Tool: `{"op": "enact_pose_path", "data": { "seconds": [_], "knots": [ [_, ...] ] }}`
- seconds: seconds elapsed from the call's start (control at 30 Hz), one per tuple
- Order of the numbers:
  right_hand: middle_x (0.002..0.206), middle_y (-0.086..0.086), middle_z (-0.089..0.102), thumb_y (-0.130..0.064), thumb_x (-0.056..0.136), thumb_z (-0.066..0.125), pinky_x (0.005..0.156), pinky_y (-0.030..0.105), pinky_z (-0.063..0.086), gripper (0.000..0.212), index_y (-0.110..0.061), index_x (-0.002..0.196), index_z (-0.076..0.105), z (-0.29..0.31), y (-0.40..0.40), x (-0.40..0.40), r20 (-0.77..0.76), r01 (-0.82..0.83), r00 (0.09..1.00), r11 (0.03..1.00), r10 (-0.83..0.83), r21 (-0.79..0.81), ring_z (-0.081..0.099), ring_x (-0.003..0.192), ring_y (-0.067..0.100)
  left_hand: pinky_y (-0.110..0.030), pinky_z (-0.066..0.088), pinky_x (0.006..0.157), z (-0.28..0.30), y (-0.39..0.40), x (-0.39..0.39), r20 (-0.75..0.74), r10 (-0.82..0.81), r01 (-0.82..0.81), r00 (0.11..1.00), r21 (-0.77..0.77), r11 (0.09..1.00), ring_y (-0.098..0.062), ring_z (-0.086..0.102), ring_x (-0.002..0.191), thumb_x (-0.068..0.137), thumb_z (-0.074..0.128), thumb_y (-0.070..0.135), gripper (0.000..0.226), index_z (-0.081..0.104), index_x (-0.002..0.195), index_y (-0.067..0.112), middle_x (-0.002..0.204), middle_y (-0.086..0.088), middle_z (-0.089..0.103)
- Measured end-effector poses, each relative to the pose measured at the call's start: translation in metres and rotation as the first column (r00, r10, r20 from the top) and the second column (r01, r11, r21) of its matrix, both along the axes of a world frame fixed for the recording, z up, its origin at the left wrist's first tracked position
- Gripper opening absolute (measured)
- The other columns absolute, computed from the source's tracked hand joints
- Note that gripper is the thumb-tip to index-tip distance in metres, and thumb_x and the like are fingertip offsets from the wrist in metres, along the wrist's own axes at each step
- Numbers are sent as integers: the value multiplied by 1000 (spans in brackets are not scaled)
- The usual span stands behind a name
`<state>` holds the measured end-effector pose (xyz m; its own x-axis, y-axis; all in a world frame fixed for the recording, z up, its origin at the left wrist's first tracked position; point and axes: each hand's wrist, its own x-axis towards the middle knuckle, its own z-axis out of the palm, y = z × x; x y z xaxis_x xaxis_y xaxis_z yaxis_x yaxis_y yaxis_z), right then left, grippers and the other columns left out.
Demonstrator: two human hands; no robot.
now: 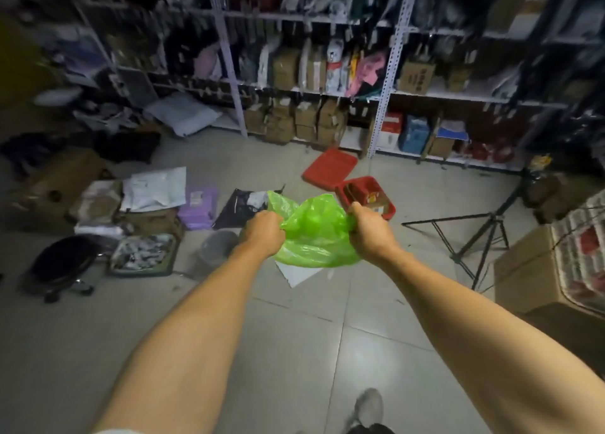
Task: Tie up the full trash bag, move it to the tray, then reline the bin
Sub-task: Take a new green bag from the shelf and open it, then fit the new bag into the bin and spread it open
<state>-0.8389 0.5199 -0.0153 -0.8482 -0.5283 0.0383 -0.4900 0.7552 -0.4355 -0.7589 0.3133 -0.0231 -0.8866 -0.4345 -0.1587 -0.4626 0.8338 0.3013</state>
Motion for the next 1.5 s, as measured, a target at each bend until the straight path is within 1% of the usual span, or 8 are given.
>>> {"op": "enact_pose_path", "data": {
  "seconds": [0.23, 0.3, 0.57, 0.8, 1.1, 1.27, 1.4, 1.5],
  "knots": [
    [106, 25, 58, 2, 77, 49, 76, 44, 47, 34, -1, 111, 53, -31, -103, -43, 65, -146, 987, 989, 147, -10, 58, 96, 44, -42, 47, 91, -28, -80, -7, 94, 135, -128, 986, -74, 989, -39, 55, 117, 91, 53, 15, 31, 60, 121, 10, 130, -19, 54],
    [108, 25, 58, 2, 77, 48, 76, 45, 48, 36, -2, 112, 51, -38, -131, -60, 103, -187, 977, 982, 188, -19, 58, 96, 44, -44, 49, 93, -31, -101, -14, 110, 174, -165, 978, -91, 982, -39, 55, 116, 87, 56, 18, 31, 61, 116, 9, 127, -19, 57],
    [101, 30, 63, -1, 81, 45, 74, 48, 49, 39, -8, 119, 42, -56, -236, -106, 219, -315, 928, 949, 303, 21, 60, 91, 49, -41, 51, 78, -36, -176, -30, 166, 345, -346, 924, -26, 938, -40, 65, 98, 75, 67, 16, 21, 68, 93, 5, 99, -22, 70],
    [100, 28, 64, 2, 84, 45, 74, 44, 48, 42, -7, 125, 44, -83, -322, -122, 272, -414, 886, 905, 376, 99, 62, 93, 46, -40, 48, 87, -65, -247, -35, 143, 472, -480, 870, 26, 877, -39, 62, 107, 80, 66, 8, 31, 64, 111, 5, 110, -22, 69],
    [117, 27, 62, 2, 85, 48, 83, 40, 48, 49, -11, 131, 47, -134, -448, -143, 349, -361, 887, 925, 301, 120, 60, 105, 43, -42, 50, 83, -118, -381, -61, 153, 567, -585, 810, 138, 799, -42, 63, 103, 84, 62, 13, 27, 69, 109, 7, 108, -24, 68],
    [117, 27, 61, 3, 80, 50, 82, 41, 49, 53, -7, 133, 48, -169, -499, -161, 361, -260, 915, 946, 177, 195, 60, 103, 43, -41, 45, 88, -148, -438, -84, 161, 568, -590, 807, 191, 785, -41, 58, 111, 87, 59, 12, 26, 66, 110, 1, 119, -23, 64],
    [112, 24, 65, -2, 76, 56, 82, 40, 52, 37, -5, 112, 66, -200, -528, -188, 419, -213, 901, 954, 108, 212, 61, 100, 40, -40, 46, 83, -172, -471, -110, 208, 536, -573, 818, 213, 791, -40, 60, 107, 87, 62, 15, 20, 65, 102, 2, 112, -23, 67],
    [109, 24, 62, -5, 77, 59, 77, 37, 49, 26, -3, 101, 68, -229, -548, -209, 466, -197, 881, 957, 78, 213, 61, 98, 41, -38, 46, 79, -198, -492, -134, 234, 511, -559, 827, 249, 791, -39, 61, 103, 85, 62, 17, 18, 65, 96, 3, 107, -21, 69]
  ]
}}
